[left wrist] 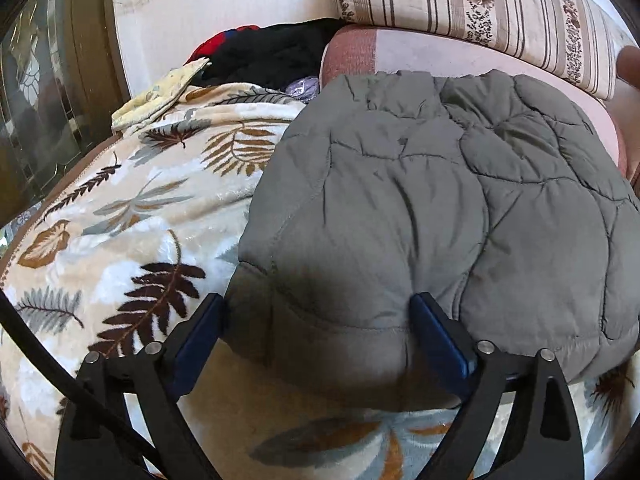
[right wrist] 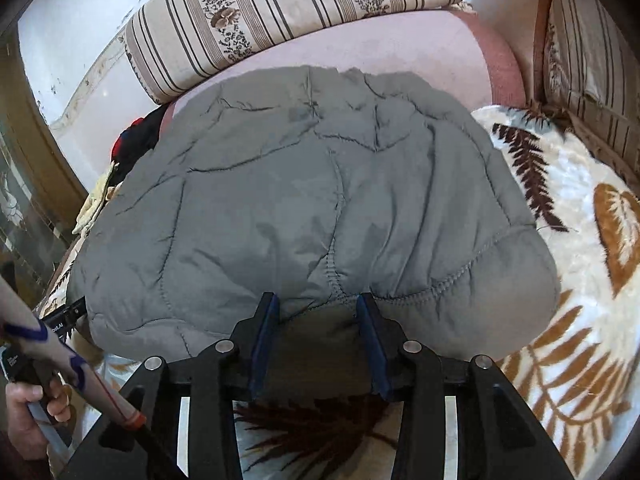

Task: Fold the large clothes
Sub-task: 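Press the folded jacket flat with both open grippers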

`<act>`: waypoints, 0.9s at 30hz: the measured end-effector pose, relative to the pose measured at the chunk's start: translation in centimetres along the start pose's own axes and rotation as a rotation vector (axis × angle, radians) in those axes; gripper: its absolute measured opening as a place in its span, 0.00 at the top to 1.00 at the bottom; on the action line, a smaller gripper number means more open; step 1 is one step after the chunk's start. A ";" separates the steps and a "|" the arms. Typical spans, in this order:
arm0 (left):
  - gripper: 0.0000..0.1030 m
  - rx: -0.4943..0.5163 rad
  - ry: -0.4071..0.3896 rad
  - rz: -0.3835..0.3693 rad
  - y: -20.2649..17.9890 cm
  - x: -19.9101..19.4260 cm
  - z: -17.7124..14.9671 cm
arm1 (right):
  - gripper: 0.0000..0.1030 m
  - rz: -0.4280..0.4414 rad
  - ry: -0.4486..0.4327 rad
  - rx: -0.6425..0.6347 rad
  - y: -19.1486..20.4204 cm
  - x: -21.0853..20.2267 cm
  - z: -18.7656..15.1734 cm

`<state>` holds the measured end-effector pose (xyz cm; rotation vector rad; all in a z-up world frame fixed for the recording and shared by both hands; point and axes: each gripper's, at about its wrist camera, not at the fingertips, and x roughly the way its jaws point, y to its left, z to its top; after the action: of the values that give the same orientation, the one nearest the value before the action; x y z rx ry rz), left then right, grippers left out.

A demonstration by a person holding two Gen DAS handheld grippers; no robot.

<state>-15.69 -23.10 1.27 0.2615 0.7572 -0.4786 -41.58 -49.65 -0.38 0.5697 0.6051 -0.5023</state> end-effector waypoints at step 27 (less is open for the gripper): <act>0.09 -0.124 -0.146 0.103 2.4 -2.7 1.1 | 0.70 -0.019 -0.118 0.183 -6.0 -3.7 2.1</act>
<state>-15.50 -20.62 4.11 0.1468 0.6247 -0.3480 -46.90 -54.36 1.34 0.7024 0.4551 -0.6088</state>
